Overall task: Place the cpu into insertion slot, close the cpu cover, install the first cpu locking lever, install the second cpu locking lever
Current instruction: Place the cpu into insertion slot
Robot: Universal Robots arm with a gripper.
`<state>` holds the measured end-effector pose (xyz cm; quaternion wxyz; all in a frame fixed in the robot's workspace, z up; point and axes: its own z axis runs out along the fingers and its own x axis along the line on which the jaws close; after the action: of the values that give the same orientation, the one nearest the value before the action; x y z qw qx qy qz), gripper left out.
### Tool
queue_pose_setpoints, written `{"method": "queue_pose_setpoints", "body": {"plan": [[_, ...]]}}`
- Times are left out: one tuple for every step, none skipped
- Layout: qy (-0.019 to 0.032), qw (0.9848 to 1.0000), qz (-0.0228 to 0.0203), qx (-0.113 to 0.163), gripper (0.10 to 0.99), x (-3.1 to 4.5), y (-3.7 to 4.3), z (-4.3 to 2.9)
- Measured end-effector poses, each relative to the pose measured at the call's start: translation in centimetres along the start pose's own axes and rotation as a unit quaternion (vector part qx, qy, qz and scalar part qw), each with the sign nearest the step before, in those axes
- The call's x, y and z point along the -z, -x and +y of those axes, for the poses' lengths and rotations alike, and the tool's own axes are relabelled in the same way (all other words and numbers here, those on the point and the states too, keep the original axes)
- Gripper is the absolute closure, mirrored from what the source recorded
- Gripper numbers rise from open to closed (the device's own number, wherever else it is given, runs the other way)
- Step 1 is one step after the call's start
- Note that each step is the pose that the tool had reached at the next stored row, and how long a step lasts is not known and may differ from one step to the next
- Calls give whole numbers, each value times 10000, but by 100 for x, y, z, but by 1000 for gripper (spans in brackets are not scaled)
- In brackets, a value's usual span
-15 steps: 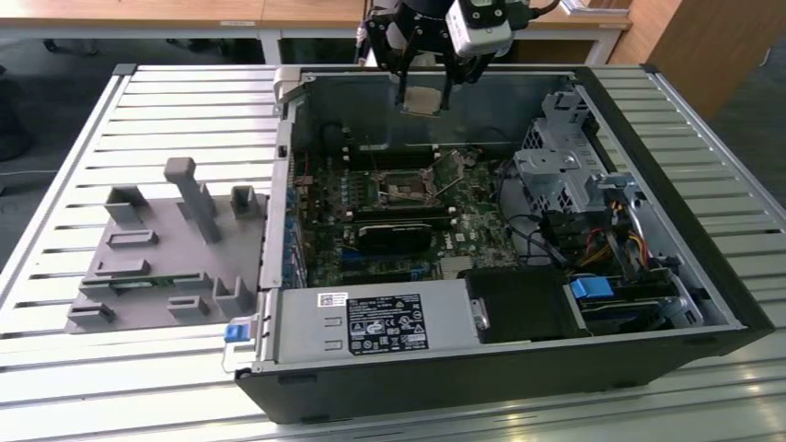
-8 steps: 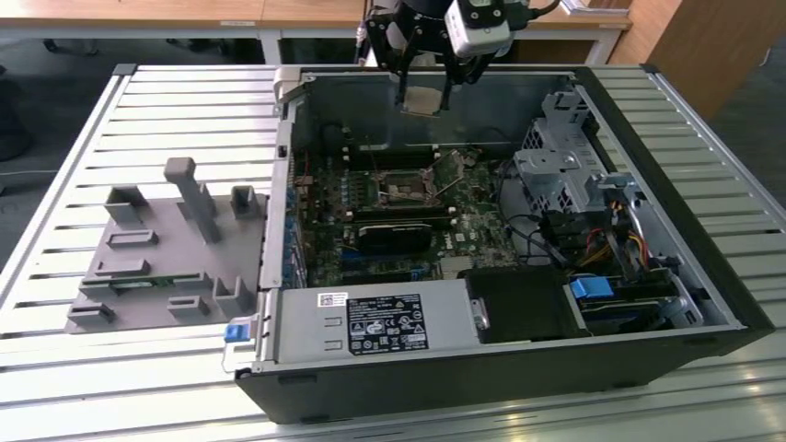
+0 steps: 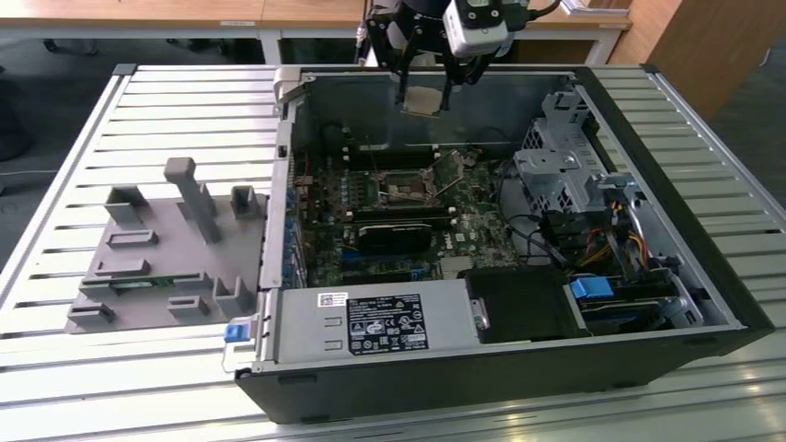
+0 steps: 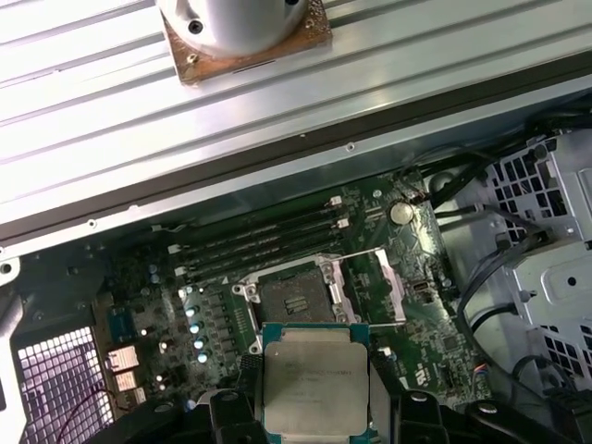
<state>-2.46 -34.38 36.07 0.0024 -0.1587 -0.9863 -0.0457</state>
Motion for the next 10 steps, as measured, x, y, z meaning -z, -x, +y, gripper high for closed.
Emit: {"method": "queue_pose_setpoints", "body": {"plan": [[0, 10000, -2, -20, 545, 0, 0, 0], [1, 10000, -3, -40, 545, 0, 0, 0], [1, 10000, -5, -60, 545, 0, 0, 0], [1, 10000, -7, -80, 545, 0, 0, 0], [2, 9999, -9, -100, 545, 0, 0, 0], [2, 9999, -10, -119, 545, 0, 0, 0], [2, 9999, -12, -140, 545, 0, 0, 0], [3, 9999, -14, -159, 545, 0, 0, 0], [4, 9998, -16, -178, 545, 0, 0, 0], [4, 9998, -17, -196, 545, 0, 0, 0]]}}
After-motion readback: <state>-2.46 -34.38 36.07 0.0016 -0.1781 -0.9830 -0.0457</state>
